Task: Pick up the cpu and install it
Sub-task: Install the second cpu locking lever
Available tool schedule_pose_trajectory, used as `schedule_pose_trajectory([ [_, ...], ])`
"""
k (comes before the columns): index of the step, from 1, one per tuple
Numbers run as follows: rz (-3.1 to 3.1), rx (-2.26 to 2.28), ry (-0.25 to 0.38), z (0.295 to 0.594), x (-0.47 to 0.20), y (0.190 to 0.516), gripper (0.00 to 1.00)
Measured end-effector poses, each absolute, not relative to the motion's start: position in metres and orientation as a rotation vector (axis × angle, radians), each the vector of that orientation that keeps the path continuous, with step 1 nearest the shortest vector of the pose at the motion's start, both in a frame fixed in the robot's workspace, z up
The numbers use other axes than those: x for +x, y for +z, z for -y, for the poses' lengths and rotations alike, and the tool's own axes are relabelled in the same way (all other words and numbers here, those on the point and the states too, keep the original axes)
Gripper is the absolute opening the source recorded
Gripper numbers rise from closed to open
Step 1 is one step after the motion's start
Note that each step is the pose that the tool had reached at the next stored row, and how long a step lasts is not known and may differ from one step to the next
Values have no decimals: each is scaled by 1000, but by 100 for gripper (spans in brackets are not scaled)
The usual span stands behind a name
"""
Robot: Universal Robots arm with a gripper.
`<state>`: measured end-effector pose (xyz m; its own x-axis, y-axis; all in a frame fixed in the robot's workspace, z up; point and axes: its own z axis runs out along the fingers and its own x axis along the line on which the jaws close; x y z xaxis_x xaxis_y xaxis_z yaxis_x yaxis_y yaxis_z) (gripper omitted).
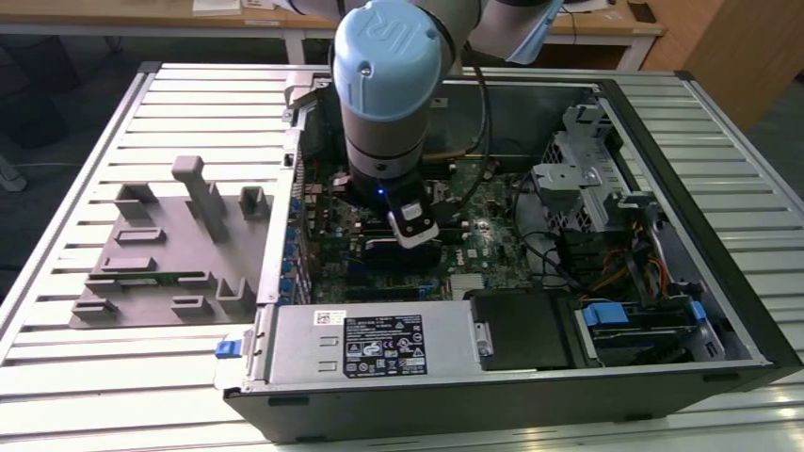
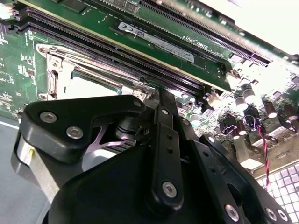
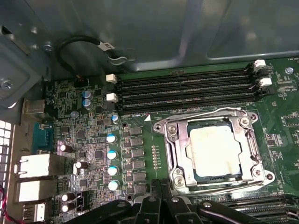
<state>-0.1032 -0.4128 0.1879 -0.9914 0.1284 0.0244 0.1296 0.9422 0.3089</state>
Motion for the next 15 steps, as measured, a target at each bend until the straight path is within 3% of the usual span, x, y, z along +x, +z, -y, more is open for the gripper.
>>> schedule_pose_trajectory([
  [15, 3092, -206, -492, 413, -103, 213, 11],
])
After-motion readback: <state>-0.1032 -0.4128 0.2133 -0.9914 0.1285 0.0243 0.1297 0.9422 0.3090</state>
